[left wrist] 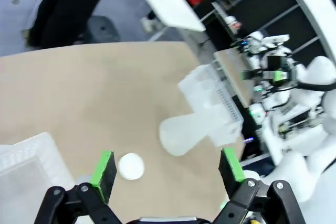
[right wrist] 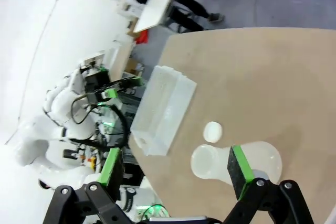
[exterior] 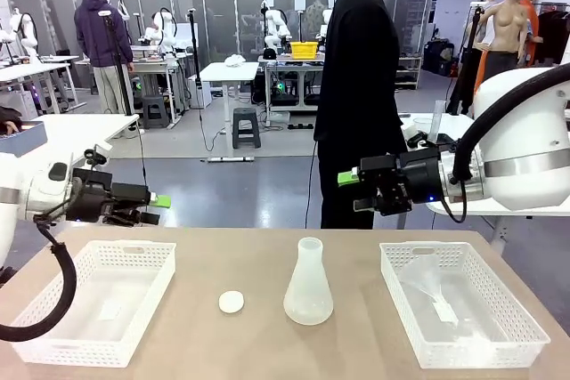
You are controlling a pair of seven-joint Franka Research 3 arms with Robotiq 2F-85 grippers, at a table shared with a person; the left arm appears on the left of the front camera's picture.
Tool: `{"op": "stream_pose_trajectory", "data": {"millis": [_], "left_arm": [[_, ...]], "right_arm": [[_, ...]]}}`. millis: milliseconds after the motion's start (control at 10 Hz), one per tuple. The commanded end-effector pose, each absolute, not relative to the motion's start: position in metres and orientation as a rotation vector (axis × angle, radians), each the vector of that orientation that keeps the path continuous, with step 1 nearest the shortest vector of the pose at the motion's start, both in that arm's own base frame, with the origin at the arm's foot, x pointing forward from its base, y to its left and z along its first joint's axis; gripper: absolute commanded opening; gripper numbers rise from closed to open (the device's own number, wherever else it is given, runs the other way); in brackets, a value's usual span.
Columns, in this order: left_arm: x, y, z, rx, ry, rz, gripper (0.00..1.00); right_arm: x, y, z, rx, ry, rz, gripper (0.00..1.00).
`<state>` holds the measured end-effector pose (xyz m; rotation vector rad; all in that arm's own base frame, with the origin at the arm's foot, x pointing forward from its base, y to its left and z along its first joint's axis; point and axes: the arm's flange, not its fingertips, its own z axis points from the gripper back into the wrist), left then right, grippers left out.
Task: Prepare the solutions needed for the experiment.
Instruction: Pick up the Plastic Funnel and insert it into the Big flask.
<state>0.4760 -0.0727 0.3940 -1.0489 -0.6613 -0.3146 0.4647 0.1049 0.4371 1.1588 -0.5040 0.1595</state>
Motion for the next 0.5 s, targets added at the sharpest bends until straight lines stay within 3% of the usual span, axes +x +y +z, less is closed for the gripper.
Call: {"op": "stream_pose_trajectory", "data": {"millis": [0, 400], "left_arm": [[0.499, -0.079, 0.386, -1.209, -0.662, -0.317, 1.00], [0.494, -0.078, 0.390, -1.439, -0.369, -0.166, 1.00]], "right_arm": [[0.488, 0.111, 0.422, 1.258, -0.505, 0.222, 1.00], [0.500, 0.110, 0.409, 1.364, -0.460, 0.248, 1.00]]}}
